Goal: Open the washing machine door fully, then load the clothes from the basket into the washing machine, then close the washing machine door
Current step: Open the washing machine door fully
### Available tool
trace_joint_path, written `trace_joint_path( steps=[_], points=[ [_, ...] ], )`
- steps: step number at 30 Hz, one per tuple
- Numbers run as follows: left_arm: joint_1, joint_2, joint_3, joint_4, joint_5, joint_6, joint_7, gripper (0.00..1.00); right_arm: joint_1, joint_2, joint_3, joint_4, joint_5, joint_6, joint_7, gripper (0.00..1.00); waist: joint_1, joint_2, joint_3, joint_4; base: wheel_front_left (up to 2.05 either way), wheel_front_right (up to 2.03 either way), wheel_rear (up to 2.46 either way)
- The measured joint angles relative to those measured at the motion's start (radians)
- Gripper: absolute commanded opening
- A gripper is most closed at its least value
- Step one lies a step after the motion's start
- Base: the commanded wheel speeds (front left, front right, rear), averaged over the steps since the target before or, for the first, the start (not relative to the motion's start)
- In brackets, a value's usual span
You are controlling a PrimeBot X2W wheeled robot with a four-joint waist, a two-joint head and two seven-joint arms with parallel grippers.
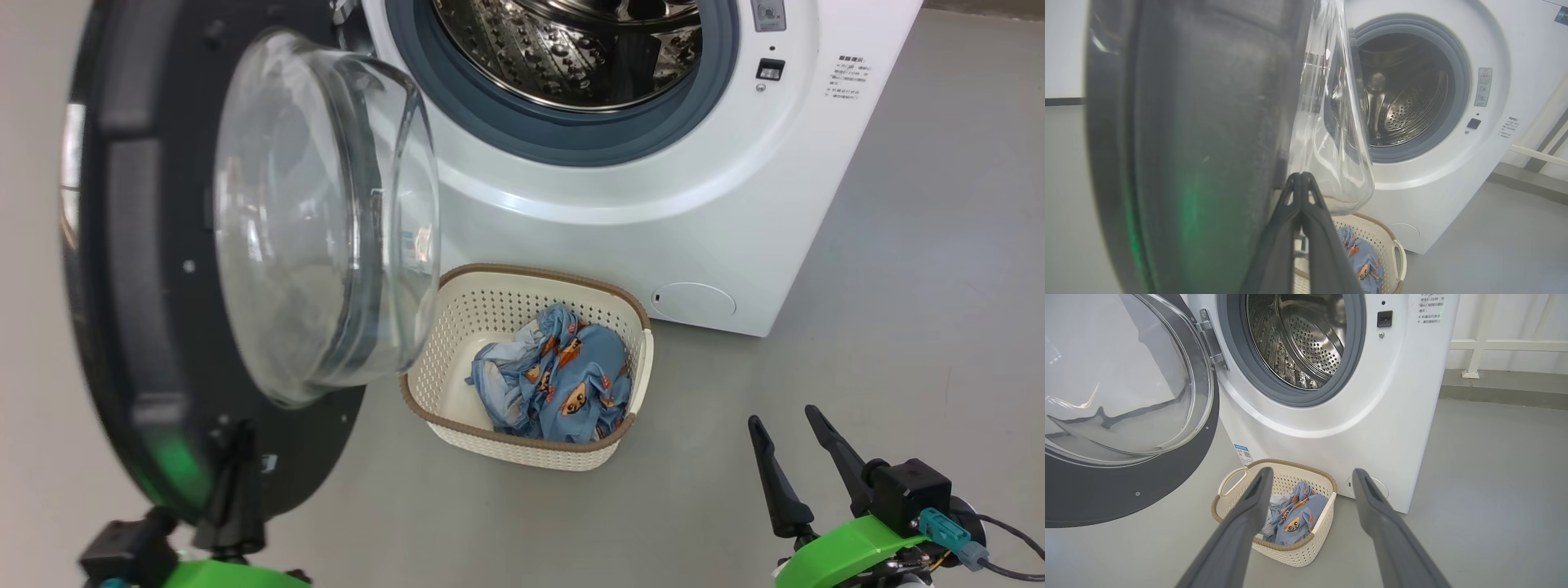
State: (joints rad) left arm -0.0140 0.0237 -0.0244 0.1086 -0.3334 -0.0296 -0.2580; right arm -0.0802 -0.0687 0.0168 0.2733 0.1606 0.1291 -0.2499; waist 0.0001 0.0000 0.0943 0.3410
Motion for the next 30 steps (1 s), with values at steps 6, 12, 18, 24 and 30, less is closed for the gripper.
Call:
trace_joint_path(
  steps=[6, 12, 18, 24, 30],
  points=[
    [-0.005, 0.000, 0.102, 0.018, -0.002, 0.018, 0.000, 0.00, 0.000, -0.006, 0.001, 0.000, 0.000, 0.000, 0.000, 1.00, 0.0000, 0.0000, 0.010, -0.011, 0.00, 0.00, 0.00],
    [-0.041, -0.005, 0.207, 0.047, -0.006, 0.026, 0.000, 0.00, -0.002, -0.015, 0.002, 0.000, 0.000, 0.000, 0.000, 1.00, 0.0000, 0.0000, 0.030, -0.025, 0.00, 0.00, 0.00],
    [-0.109, -0.007, 0.335, 0.097, -0.009, 0.021, 0.000, 0.00, -0.002, -0.019, 0.003, 0.001, 0.000, 0.000, 0.000, 1.00, -0.0001, 0.0000, 0.050, -0.039, 0.00, 0.00, 0.00],
    [-0.168, -0.001, 0.429, 0.166, 0.003, -0.002, 0.000, 0.00, -0.009, -0.022, 0.003, 0.000, 0.000, 0.000, 0.000, 1.00, 0.0000, 0.0000, 0.066, -0.051, 0.00, 0.00, 0.00],
    [-0.245, 0.025, 0.514, 0.250, 0.020, -0.029, 0.000, 0.00, -0.027, -0.028, 0.003, 0.001, 0.000, 0.000, 0.000, 1.00, 0.0000, 0.0000, 0.086, -0.063, 0.00, 0.00, 0.00]
  ],
)
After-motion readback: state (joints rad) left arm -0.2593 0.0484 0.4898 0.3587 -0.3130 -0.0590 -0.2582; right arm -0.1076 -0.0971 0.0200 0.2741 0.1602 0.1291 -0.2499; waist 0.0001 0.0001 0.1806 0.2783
